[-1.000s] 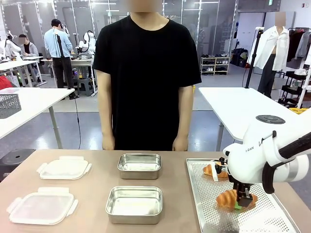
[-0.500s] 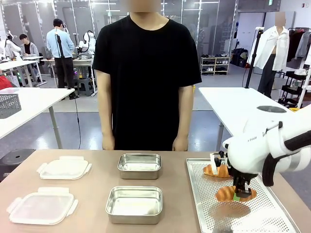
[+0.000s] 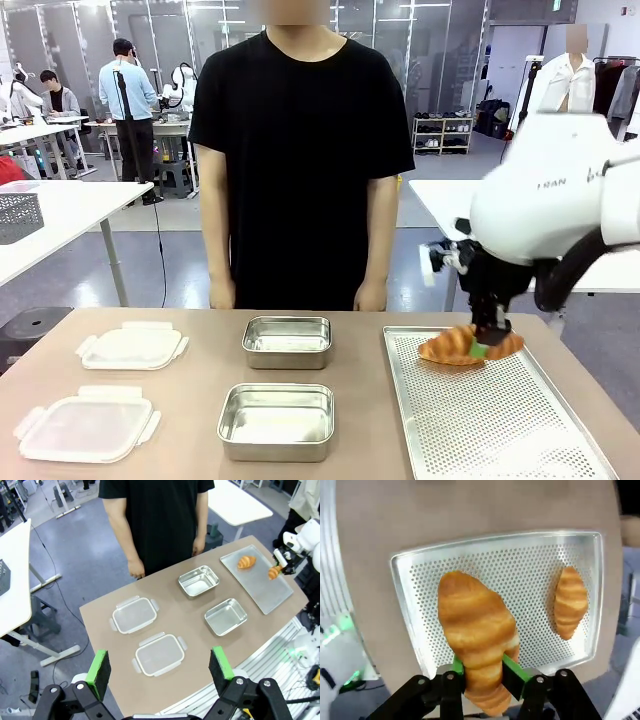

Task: Place the bread into the airtight container.
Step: Pick up a Butter Roll and place it into an empty Airtight Container.

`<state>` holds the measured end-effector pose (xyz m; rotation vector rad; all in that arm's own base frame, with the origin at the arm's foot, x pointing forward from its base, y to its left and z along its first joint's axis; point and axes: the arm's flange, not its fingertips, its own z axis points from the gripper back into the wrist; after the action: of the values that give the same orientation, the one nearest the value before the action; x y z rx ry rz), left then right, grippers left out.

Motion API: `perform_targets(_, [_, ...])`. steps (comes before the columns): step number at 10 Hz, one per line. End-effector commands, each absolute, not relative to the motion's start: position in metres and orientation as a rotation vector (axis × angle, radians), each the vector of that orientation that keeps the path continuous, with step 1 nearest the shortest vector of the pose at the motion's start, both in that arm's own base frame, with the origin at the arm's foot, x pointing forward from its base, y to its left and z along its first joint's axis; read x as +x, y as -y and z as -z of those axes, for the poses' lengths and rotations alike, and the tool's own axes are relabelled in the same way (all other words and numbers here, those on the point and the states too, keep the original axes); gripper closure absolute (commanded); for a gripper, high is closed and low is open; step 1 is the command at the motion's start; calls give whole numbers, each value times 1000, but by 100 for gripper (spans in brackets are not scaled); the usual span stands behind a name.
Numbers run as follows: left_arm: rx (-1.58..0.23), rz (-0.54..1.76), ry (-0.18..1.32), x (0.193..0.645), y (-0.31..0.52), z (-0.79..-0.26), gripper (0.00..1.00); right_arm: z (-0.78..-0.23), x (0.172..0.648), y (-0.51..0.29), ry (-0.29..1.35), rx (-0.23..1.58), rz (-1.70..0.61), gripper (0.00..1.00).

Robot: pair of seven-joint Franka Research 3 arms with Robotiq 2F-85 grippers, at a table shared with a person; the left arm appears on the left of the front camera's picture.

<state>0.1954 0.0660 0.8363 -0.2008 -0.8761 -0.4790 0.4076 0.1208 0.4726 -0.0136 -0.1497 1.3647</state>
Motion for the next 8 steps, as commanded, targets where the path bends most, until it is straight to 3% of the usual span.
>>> perform_targets(1, [-198, 479, 878, 196, -66, -839, 0, -487, 409, -175, 137, -67, -1334, 70])
perform_targets(8, [-198, 479, 878, 196, -66, -839, 0, -470, 385, -353, 125, 1, -1324, 70])
